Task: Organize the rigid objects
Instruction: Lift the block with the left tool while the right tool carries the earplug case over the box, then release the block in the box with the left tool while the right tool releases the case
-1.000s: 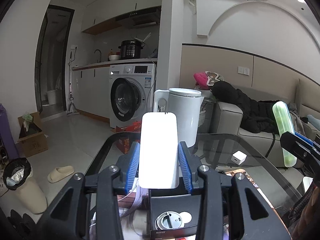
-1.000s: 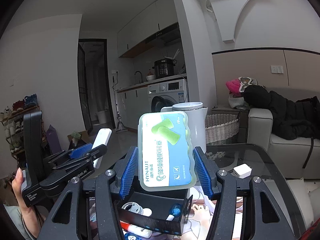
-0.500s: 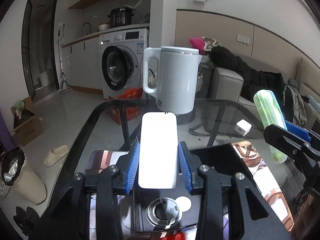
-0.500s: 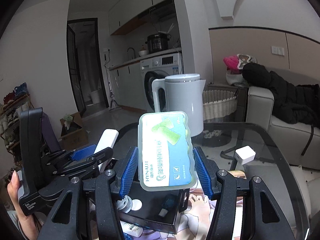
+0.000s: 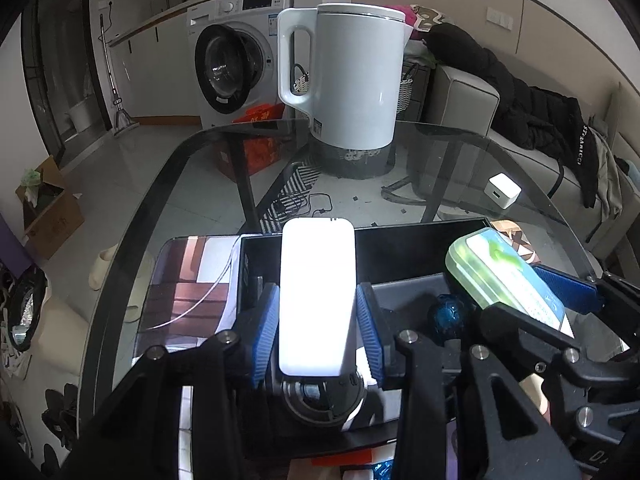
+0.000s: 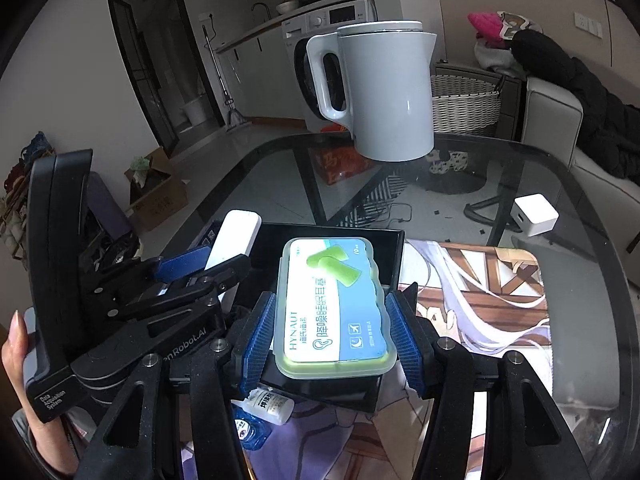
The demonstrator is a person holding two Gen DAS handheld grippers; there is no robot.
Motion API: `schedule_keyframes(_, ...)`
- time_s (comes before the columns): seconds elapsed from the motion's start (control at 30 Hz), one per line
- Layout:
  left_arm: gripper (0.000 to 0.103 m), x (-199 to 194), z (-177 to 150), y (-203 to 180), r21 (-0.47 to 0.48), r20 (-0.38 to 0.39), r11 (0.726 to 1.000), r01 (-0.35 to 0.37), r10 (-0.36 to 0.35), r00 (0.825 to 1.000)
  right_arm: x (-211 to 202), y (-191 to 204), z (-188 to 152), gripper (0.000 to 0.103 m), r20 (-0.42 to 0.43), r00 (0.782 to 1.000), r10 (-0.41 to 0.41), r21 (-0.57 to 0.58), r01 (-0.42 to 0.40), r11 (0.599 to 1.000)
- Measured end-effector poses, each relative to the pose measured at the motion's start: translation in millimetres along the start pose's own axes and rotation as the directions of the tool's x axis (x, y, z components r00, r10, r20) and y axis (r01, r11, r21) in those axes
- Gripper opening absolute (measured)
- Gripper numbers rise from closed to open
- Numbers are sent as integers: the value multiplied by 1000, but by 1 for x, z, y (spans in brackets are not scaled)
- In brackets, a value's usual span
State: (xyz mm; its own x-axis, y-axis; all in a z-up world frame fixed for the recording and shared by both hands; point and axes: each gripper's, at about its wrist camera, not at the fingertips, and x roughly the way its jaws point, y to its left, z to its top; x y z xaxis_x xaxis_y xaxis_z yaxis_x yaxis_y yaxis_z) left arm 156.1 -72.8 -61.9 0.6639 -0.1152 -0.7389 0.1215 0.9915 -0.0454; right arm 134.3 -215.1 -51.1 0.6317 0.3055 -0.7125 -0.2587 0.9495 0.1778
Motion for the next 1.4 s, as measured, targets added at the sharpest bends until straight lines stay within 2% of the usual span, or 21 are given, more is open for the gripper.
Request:
schedule_keyframes(0.17, 38, 3, -2, -5, 35, -19, 999, -23, 23, 1000, 1, -1, 1, 56, -14, 1000, 2, 1, -2, 1000)
schedule_keyframes(0.3, 38, 1, -2, -3, 29, -23, 999, -15, 16, 1000, -2, 1, 1, 56, -20, 1000, -1, -2, 1, 1000)
schedule_keyframes(0.57, 41, -4, -4, 1, 16, -16, 1000, 9, -9, 1000, -2, 6, -1, 56, -42, 998, 43, 8, -43, 999)
schedule_keyframes(0.77, 50, -9, -4, -1, 17, -1, 1000, 23, -23, 1000, -4, 4, 0, 56, -30, 999, 45, 21, -45, 999)
schedule_keyframes(0.83, 59, -14, -3, -2, 19, 15, 1000, 4, -4, 1000, -7, 3, -1, 56, -23, 999, 46, 25, -46, 999)
schedule_keyframes(1.2, 59, -39, -7, 13, -2, 49, 1000, 21, -21, 999, -36, 3, -3, 56, 58, 998, 25, 8, -25, 1000)
schedule_keyframes(1.4, 60, -56, -15, 18, -1, 27, 1000, 26, -26, 999, -48, 4, -7, 57, 38, 999, 24, -4, -23, 1000)
